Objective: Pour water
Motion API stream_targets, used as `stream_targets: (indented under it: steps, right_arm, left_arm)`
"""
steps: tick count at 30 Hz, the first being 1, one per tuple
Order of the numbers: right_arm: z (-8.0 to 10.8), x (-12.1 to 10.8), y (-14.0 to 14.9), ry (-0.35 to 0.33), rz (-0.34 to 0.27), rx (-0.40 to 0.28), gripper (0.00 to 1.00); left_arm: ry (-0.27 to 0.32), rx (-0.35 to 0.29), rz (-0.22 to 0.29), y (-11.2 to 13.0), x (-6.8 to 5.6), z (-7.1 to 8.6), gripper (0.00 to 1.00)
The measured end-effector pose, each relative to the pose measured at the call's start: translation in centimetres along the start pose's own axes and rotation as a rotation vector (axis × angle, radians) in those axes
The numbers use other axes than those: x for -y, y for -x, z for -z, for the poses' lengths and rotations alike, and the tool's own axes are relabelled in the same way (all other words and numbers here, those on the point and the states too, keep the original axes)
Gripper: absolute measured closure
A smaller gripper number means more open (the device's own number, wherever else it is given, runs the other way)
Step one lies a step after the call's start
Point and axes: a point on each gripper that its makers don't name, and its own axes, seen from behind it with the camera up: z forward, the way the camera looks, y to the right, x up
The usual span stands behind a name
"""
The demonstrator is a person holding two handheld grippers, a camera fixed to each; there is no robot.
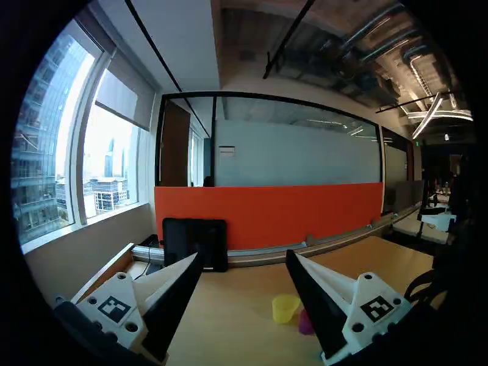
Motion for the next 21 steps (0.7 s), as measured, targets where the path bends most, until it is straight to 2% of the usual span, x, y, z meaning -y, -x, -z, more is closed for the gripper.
stream_targets:
  steps: [4, 14, 21]
  right_arm:
    - [-0.2, 0.9, 0.0, -0.055, -0.005, 0.005, 0.00]
    - [0.5, 5.2, -0.2, -0.263, 0.012, 0.014, 0.01]
    - [0.7, 6.8, -0.6, -0.358, -0.009, 0.004, 0.00]
  left_arm:
    - [0.059, 0.017, -0.011, 0.2, -1.2, -0.2, 0.02]
    - [0.181, 0.054, -0.026, 1.4, -3.8, -0.1, 0.02]
    - [0.245, 0.072, -0.027, 2.2, -5.3, 0.0, 0.02]
